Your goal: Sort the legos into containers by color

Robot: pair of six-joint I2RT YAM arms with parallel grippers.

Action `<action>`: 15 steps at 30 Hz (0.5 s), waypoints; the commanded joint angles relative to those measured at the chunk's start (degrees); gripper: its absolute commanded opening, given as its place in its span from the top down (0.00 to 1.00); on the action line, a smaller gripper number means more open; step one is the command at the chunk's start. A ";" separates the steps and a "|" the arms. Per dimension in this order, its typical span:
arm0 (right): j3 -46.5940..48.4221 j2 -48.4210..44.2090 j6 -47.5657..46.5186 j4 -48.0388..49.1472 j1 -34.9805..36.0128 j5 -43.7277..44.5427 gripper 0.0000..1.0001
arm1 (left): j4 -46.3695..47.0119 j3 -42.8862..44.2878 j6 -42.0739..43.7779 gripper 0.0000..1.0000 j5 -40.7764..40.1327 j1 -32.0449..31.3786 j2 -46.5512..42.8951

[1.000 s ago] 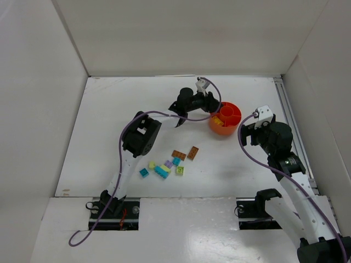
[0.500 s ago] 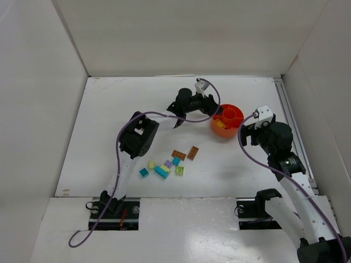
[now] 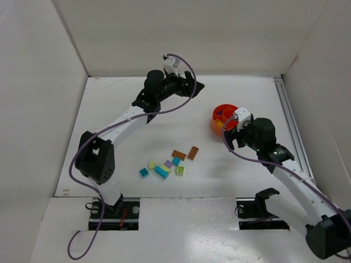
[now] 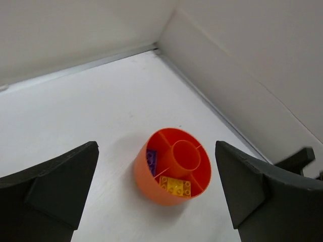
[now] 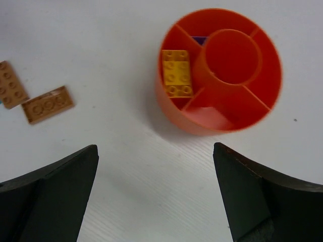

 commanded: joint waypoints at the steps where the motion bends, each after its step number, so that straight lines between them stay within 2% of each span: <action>1: 3.83 2.35 -1.14 2.06 7.70 5.04 0.00 | -22.83 -3.40 -1.76 0.00 -17.39 -0.33 -7.11; 2: 4.36 4.27 0.77 2.06 11.99 7.23 0.00 | -25.91 -7.16 -2.99 0.00 -20.82 -0.33 -10.87; 4: 5.24 6.04 2.54 2.06 15.70 12.23 0.00 | -30.85 -12.18 -6.67 0.00 -26.97 -0.33 -15.37; 5: 5.76 6.74 2.55 3.02 19.29 12.79 0.00 | -31.56 -17.86 -7.91 0.00 -27.79 -0.33 -17.83; 7: 5.77 8.68 3.08 4.60 22.30 12.79 0.00 | -32.09 -23.34 -10.02 0.00 -29.11 -0.33 -25.73; 9: 5.77 11.22 3.08 6.80 25.11 9.91 0.00 | -34.54 -29.57 -15.64 0.00 -31.22 -0.33 -33.53; 11: 6.99 13.24 2.55 8.38 27.92 8.84 0.00 | -40.24 -32.49 -20.29 0.00 -36.73 0.19 -38.40; 12: 7.00 14.47 1.59 9.87 32.20 8.84 0.00 | -42.96 -34.60 -25.97 0.00 -38.94 0.20 -40.51; 13: 8.22 17.27 0.98 10.58 34.42 8.84 0.00 | -48.38 -35.49 -28.55 0.00 -40.96 0.20 -44.44; 15: 9.89 21.14 0.27 11.90 38.47 10.07 0.00 | -53.16 -37.77 -32.16 0.00 -45.63 0.73 -47.89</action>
